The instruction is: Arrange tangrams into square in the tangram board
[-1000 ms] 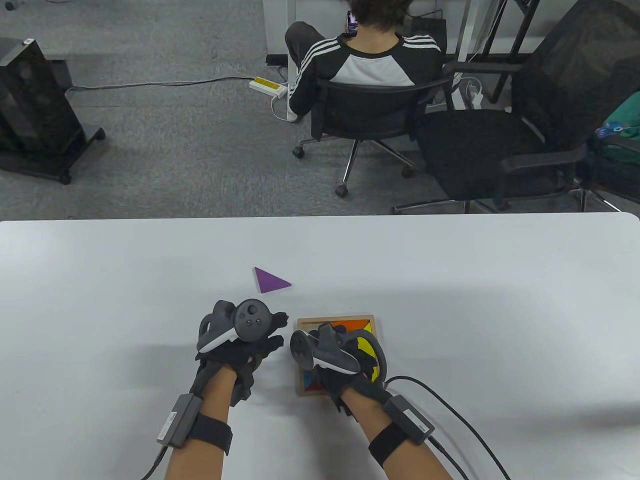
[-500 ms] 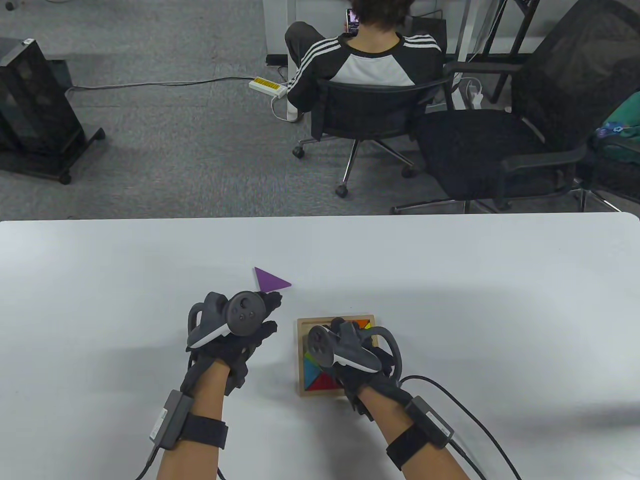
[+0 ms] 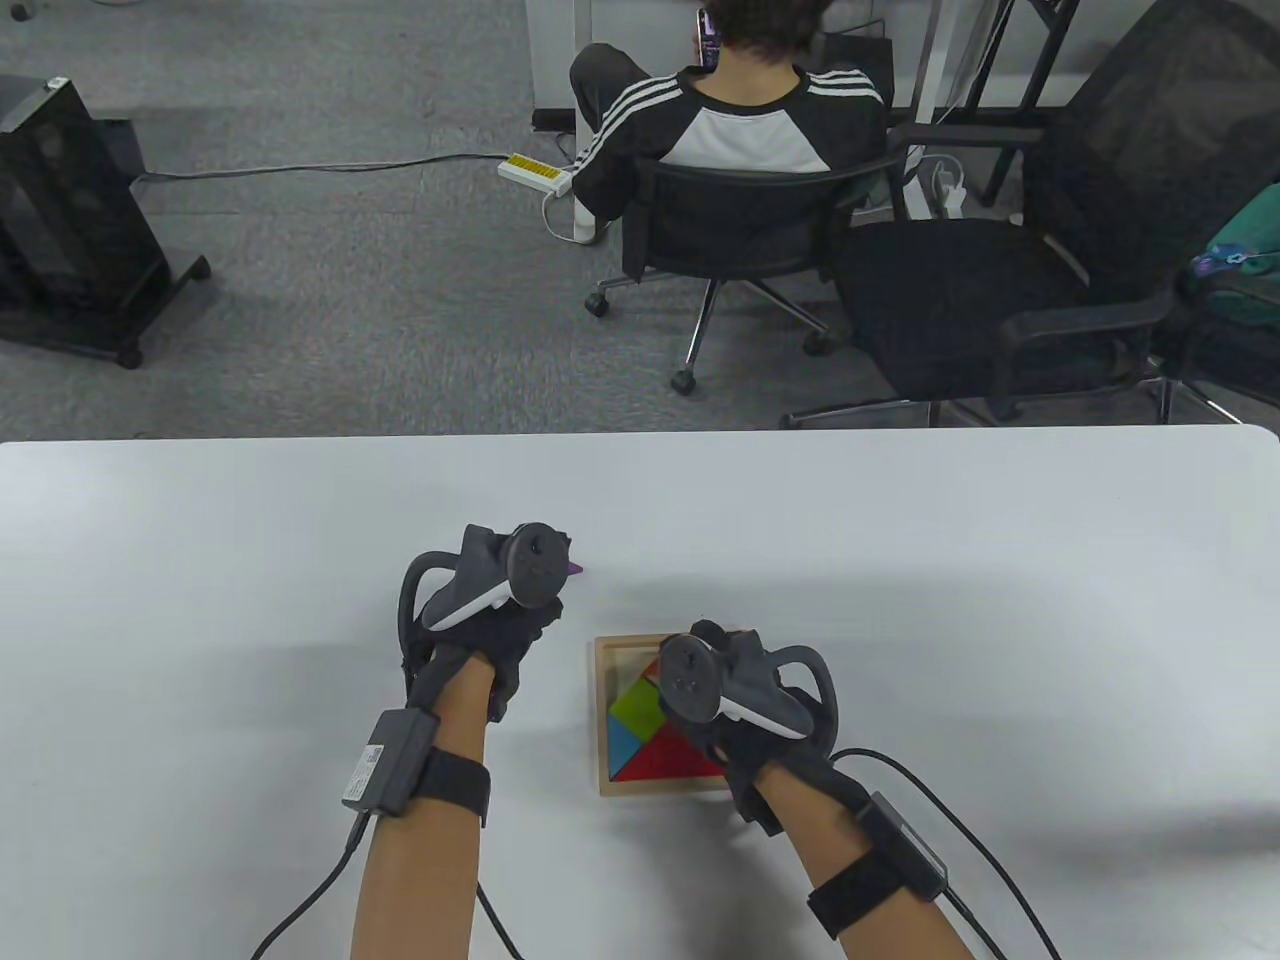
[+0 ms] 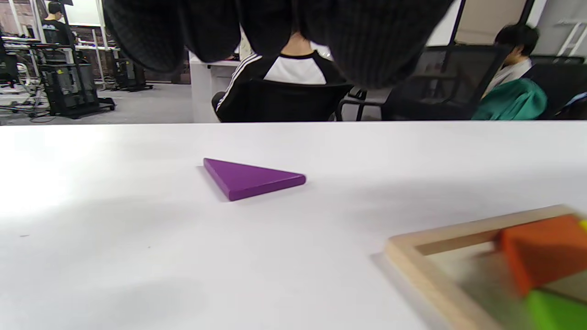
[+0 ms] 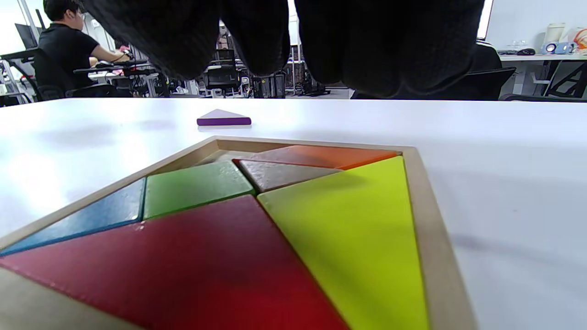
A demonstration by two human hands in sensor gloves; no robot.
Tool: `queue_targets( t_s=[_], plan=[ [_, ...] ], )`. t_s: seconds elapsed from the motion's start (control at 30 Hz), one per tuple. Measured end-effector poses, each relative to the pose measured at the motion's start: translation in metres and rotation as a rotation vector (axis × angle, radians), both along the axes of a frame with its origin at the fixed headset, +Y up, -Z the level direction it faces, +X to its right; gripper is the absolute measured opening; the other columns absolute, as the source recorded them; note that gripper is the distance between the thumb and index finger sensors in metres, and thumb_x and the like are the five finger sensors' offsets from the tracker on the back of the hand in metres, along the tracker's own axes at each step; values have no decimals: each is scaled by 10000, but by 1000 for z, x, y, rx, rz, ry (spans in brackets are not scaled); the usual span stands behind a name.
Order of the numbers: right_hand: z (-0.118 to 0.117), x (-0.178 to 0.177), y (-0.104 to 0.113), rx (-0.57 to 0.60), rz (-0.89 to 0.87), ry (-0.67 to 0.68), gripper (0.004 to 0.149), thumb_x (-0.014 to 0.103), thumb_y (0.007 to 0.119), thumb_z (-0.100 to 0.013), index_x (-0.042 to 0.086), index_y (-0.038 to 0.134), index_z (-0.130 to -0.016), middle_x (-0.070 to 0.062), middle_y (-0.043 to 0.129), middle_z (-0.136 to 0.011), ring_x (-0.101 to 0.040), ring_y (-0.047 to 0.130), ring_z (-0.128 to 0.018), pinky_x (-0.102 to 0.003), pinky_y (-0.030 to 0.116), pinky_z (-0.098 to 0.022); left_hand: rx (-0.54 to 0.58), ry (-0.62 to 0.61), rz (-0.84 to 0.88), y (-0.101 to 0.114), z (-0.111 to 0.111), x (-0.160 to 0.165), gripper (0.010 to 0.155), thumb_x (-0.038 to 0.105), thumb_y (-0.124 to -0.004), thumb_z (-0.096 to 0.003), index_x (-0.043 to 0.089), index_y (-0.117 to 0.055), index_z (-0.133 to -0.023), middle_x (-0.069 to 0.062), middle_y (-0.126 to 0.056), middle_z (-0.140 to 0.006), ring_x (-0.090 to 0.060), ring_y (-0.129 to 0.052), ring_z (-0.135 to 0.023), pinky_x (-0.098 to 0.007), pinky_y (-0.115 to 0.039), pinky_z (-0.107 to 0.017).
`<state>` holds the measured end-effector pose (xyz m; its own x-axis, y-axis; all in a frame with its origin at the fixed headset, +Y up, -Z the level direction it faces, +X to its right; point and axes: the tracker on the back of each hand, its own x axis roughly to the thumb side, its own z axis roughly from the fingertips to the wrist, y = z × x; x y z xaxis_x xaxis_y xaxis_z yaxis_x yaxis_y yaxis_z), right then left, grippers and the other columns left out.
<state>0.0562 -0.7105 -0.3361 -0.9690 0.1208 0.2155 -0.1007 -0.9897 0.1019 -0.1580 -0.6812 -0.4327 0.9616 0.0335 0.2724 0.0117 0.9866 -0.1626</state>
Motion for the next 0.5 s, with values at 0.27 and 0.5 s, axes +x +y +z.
queue_targets(
  t_s=[0.27,0.5],
  plan=[
    [-7,13,-2,2,-30,-23,622,412,772,-498,139,665,-1047,-219,621,-1108,-515,731,-931,-645,677,-687,-60,92,-57,-28,-33,1,765,352,-803,-505,267,-427,-1166,-146,-375,-1230,-543,-588,-1056,-613,-714,-677],
    [-10,19,-3,-2,-49,-29,622,412,773,-497,140,667,-1046,-219,620,-1109,-516,731,-930,-645,678,-686,-165,178,-96,-54,-58,3,763,356,-777,-514,290,-391,-1170,-115,-303,-1242,-559,-596,-1055,-624,-755,-644]
  ],
)
